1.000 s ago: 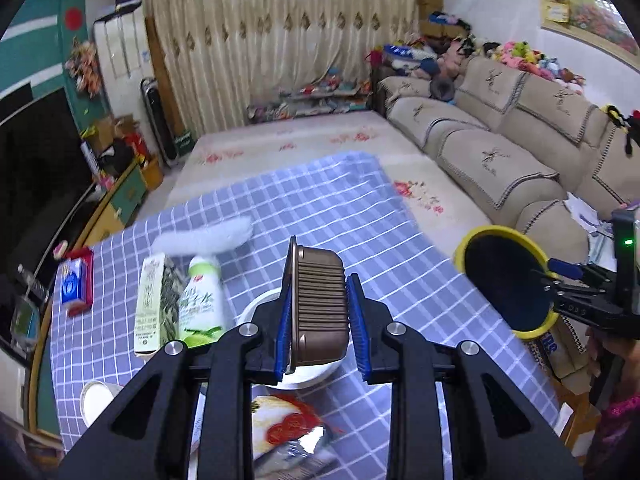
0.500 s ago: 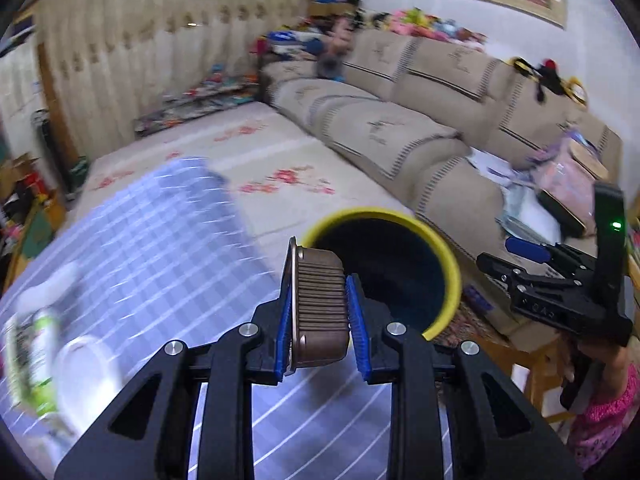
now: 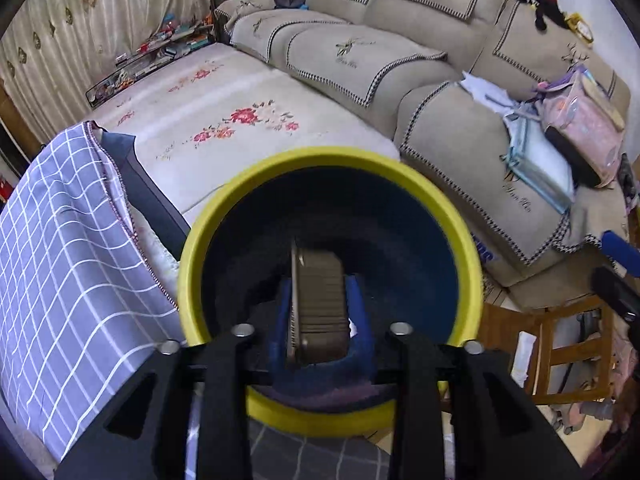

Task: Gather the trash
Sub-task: 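Carry the foil tray with the left gripper into the bin and release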

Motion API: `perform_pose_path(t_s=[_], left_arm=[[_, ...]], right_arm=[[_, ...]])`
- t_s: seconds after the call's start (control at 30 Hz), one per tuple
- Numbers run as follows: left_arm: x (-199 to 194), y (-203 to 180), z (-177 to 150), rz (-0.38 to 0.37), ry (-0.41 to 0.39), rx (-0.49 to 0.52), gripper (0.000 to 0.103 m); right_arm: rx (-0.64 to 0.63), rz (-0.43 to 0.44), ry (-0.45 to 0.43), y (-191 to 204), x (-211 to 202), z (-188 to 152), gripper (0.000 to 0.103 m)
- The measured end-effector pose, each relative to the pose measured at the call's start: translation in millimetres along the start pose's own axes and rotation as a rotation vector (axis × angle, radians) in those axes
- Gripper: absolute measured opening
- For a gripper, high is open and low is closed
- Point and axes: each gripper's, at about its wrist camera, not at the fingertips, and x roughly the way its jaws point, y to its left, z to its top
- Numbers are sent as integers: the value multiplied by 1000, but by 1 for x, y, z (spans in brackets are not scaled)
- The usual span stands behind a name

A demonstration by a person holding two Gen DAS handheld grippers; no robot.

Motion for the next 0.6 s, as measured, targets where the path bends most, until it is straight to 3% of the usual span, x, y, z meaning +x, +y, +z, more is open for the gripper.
perform_pose_path(t_s=[0.03,0.23,0.43,0.6], left_arm=[[3,1,1,12,-7,-3,50],[-12,11,0,28,-53,-26,59],[-92,34,-36,49,-195,-90,77],[-160,58,-87,111,-312,-157,89]], right_arm=[[1,1,0,0,0,0,64],[0,10,5,1,3,1,65],[-20,35,30,17,11,-4,65],[-73,85,49,48,19,-2,66]])
